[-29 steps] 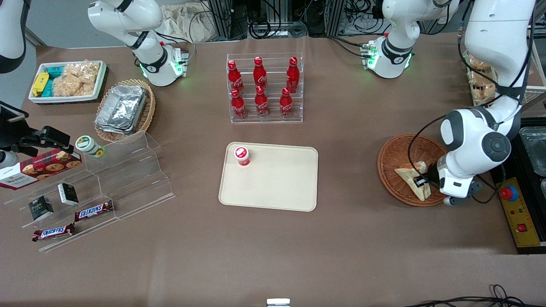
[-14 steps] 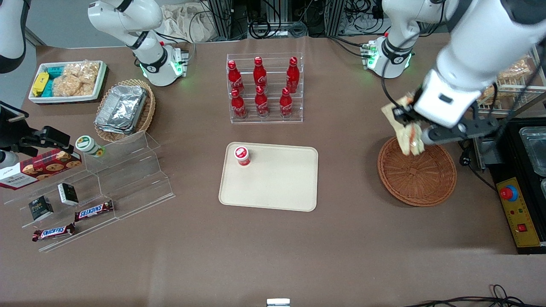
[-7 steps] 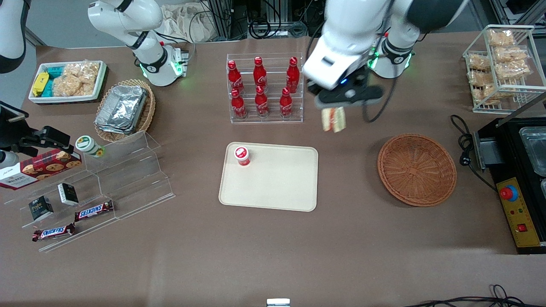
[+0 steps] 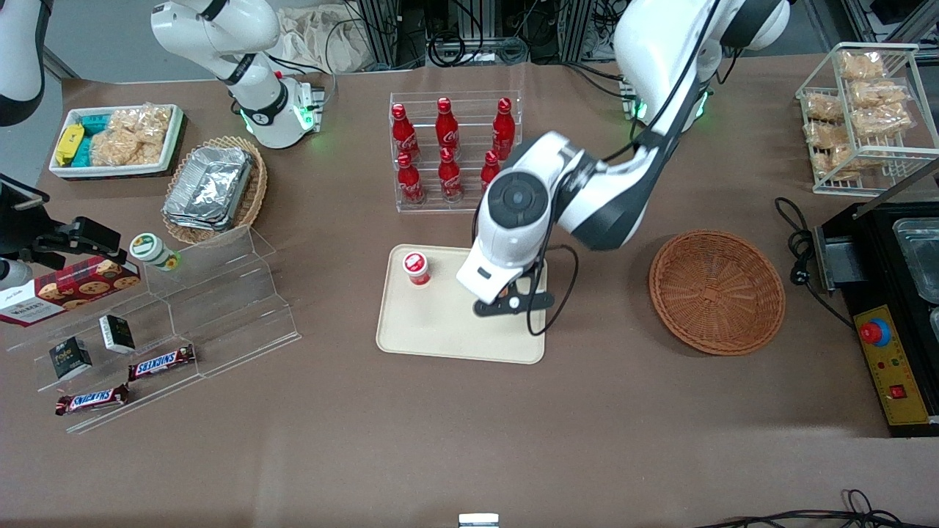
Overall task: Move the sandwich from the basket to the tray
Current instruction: 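Carry the sandwich with the left gripper over the white tray, then lower the sandwich onto the tray and open the left gripper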
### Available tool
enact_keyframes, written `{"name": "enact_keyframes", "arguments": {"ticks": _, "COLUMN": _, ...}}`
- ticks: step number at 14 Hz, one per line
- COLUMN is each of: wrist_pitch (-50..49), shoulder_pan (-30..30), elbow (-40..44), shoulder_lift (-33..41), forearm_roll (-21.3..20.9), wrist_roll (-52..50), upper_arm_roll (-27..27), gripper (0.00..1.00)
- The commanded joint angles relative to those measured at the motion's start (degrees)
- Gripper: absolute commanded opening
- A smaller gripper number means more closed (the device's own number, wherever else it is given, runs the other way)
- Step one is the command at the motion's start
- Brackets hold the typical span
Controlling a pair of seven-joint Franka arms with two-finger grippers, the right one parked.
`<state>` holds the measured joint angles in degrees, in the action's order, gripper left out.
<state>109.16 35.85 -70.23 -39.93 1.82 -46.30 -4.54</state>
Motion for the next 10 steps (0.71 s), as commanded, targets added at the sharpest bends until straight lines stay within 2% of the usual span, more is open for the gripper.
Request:
{"name": "enact_keyframes", "arguments": {"ticks": 1, "wrist_pitch": 9.4, "shoulder_pan": 0.6, "elbow": -3.3, "shoulder_lift": -3.1, "forearm_roll": 0.8, "wrist_roll": -1.5, "upper_arm_roll": 0.6, "gripper": 0.07}}
{"name": "enact_keyframes", "arguments": {"ticks": 5, "wrist_pitch": 11.6, "shoulder_pan": 0.8, "elbow": -3.7, "shoulder_lift": -8.3, "forearm_roll": 0.4, "wrist_roll": -0.7, "upper_arm_roll": 0.6, "gripper": 0.07}}
{"name": "enact_keyframes", "arguments": {"ticks": 6, "wrist_pitch": 11.7, "shoulder_pan": 0.8, "elbow": -3.7, "shoulder_lift": -8.7, "forearm_roll": 0.4, "wrist_roll": -0.6, "upper_arm_roll": 0.6, "gripper": 0.09}}
{"name": "enact_keyframes", "arguments": {"ticks": 7, "wrist_pitch": 11.6, "shoulder_pan": 0.8, "elbow": -3.7, "shoulder_lift": -8.9, "forearm_roll": 0.3, "wrist_roll": -0.5, "upper_arm_roll": 0.6, "gripper": 0.17}}
{"name": "enact_keyframes", "arguments": {"ticks": 9, "wrist_pitch": 11.6, "shoulder_pan": 0.8, "elbow": -3.5, "shoulder_lift": -9.2, "forearm_roll": 0.4, "wrist_roll": -1.3, "upper_arm_roll": 0.6, "gripper": 0.61}}
{"name": "enact_keyframes", "arguments": {"ticks": 10, "wrist_pitch": 11.7, "shoulder_pan": 0.8, "elbow": -3.5, "shoulder_lift": -9.1, "forearm_roll": 0.4, "wrist_roll": -1.4, "upper_arm_roll": 0.6, "gripper": 0.91}}
